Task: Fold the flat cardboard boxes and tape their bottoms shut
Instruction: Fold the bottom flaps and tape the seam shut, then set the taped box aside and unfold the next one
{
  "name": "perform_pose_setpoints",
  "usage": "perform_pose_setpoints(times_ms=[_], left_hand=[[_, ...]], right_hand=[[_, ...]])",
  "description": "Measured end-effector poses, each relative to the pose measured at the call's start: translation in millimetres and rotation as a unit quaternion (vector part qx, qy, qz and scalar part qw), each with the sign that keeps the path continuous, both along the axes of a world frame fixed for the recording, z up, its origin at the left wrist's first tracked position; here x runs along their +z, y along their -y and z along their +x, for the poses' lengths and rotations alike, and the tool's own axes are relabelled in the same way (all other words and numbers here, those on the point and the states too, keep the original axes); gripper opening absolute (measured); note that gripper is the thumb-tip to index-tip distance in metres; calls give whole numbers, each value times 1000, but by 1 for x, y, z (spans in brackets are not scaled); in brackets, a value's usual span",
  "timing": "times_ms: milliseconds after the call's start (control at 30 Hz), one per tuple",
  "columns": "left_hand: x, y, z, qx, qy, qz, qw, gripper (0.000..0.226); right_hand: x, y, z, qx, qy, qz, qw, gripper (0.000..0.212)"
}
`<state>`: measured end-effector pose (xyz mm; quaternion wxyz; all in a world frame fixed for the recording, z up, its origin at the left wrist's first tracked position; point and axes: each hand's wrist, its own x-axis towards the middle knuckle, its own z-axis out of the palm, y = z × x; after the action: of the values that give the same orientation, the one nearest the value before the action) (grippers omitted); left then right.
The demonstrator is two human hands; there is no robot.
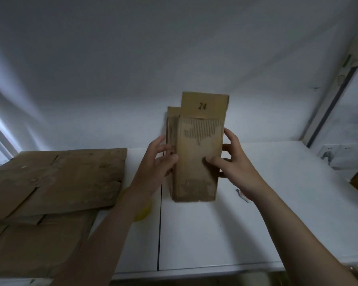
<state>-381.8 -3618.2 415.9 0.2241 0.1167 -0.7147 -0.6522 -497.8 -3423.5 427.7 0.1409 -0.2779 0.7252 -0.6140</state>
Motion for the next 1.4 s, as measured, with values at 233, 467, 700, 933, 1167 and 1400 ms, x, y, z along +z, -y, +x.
perform_pose_setpoints(times_ms=[233,467,700,933,1167,1400], left_hand=[[2,-35,-4,-11,36,-50,998,31],[28,-97,-56,-76,6,-128,989,37],[31,-186,-159,-146,23,-206,967,45],[13,-262,-247,-247,82,-252,932,67],[-15,-276,-299,-264,124,-300,908,76],[-17,-240,-285,-174,195,-469,843,82]], right_hand=[[-2,-17,0,-20,-61,60,996,27],[29,-96,-24,-109,-107,77,985,22],[29,-201,-90,-225,-66,19,972,28],[-9,-266,-179,-288,19,-2,958,28],[-36,-279,-240,-328,20,30,944,31],[-50,-273,-269,-195,13,490,850,77]])
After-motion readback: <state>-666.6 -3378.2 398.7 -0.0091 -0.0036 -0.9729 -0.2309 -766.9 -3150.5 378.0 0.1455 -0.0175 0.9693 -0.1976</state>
